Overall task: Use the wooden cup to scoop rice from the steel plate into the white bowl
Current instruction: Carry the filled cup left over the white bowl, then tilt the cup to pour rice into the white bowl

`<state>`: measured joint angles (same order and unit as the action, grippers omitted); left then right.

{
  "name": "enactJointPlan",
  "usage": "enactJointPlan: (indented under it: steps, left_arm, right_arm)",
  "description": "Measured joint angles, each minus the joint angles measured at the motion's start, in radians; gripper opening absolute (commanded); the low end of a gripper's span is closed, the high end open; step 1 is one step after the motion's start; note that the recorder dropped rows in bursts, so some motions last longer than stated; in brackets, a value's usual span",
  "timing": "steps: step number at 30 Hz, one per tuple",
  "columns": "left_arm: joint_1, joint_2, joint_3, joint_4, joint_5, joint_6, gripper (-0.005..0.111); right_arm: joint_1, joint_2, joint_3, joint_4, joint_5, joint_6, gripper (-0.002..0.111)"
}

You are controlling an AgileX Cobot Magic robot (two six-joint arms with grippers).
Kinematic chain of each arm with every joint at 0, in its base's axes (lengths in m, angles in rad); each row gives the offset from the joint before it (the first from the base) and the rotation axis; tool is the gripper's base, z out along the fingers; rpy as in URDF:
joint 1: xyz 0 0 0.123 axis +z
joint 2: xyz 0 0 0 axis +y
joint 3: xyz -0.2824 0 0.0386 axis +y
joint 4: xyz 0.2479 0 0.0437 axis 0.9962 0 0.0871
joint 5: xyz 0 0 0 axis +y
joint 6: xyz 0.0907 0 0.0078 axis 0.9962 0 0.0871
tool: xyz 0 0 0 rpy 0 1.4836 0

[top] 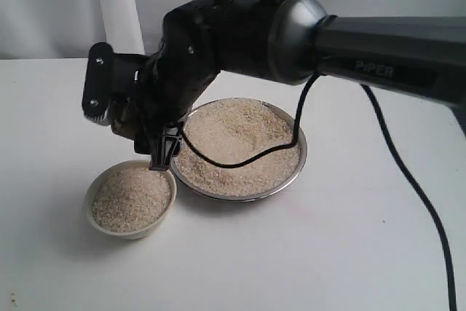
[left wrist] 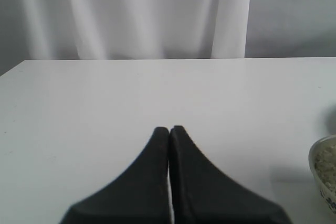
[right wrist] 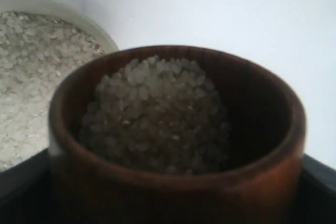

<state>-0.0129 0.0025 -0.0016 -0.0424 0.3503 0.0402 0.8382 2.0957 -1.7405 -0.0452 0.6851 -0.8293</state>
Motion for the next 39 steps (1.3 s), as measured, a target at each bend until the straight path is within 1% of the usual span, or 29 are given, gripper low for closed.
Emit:
enactJointPlan:
  steps: [5, 8, 11, 28, 32, 39]
  left_arm:
    - [0.0, 0.0, 0.0, 0.0, 0.0, 0.0, 0.0]
    - [0.0, 0.0, 0.0, 0.0, 0.0, 0.0, 0.0]
    - [0.0, 0.0, 0.0, 0.0, 0.0, 0.0, 0.0]
    - [0.0, 0.0, 0.0, 0.0, 0.0, 0.0, 0.0]
    - [0.0, 0.0, 0.0, 0.0, 0.0, 0.0, 0.0]
    - [0.0, 0.0, 0.0, 0.0, 0.0, 0.0, 0.0]
  right_arm:
    - [0.088, 0.034, 0.0, -0.257, -0.002, 0.138, 0.0]
    - [0.125, 0.064, 0.0, -0.406, 0.02, 0.218, 0.0]
    - [0.147, 0.094, 0.0, -0.513, 0.05, 0.267, 0.0]
    - [0.22, 0.128, 0.0, -0.817, 0.167, 0.324, 0.0]
    - [0.251, 0.129, 0.0, -0.904, 0.21, 0.326, 0.0]
    - [0.286, 0.148, 0.0, -0.973, 0.291, 0.31, 0.0]
